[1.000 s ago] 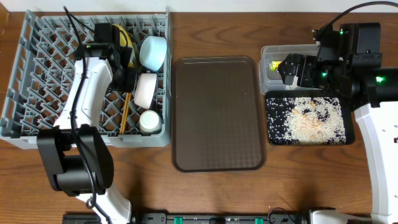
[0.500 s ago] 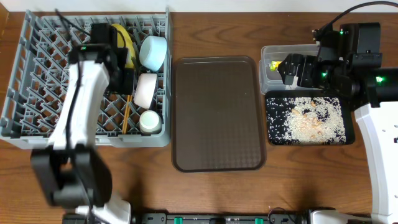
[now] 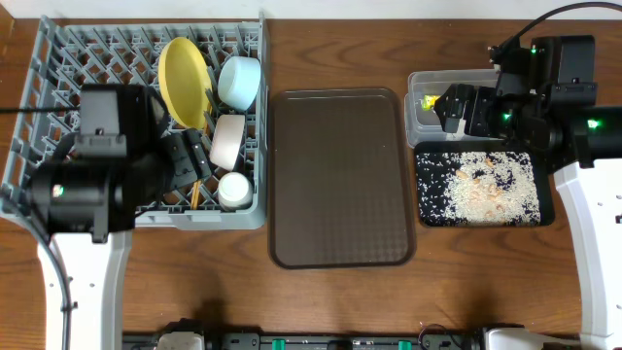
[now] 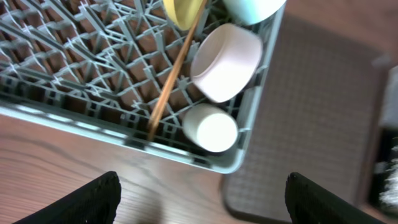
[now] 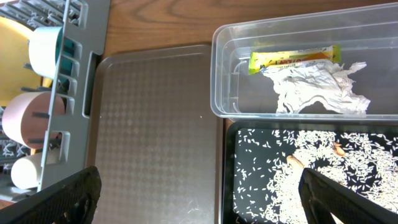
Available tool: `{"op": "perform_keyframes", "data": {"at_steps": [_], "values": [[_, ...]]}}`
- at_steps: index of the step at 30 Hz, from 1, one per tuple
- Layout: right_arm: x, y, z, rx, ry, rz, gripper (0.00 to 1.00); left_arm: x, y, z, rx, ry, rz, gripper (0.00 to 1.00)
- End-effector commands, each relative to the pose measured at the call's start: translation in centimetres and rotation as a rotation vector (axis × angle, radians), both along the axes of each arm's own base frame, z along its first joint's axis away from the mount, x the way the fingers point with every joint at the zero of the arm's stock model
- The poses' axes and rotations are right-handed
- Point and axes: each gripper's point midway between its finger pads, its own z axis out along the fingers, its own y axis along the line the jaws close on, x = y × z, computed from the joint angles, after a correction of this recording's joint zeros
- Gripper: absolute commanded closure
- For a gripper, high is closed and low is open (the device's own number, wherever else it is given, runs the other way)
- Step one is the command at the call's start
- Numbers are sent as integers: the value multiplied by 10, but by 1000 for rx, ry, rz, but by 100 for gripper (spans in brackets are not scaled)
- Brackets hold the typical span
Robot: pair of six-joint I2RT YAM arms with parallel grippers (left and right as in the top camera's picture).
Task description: Sort waste into correct bins and load items into the dishwasher
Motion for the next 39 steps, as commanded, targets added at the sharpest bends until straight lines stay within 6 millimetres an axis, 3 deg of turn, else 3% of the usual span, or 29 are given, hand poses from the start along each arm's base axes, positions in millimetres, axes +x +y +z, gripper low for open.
{"op": "perform_keyframes", "data": {"at_steps": [1,2,3,8,13,17,22,31,39], "values": [[1,-5,0,4,4,-21,1,-7,-6,10,-76,-30,64,14],[1,-5,0,4,4,-21,1,-9,-5,11,-71,-34,66,14],[1,-5,0,4,4,-21,1,-14,-5,10,-56,-23,45,8],[1,-5,0,4,4,-21,1,-22,-4,7,76,-5,-173,7],[1,-5,0,4,4,-21,1,10,-5,22,213,-153,-359,7],[1,-5,0,4,4,-21,1,29,6,33,262,-296,-330,7],[1,-5,0,4,4,-21,1,35,18,32,305,-480,-265,6],[1,-5,0,4,4,-21,1,10,20,0,244,-770,-125,6],[1,-5,0,4,4,-21,1,-5,30,-63,287,-873,-70,6]]}}
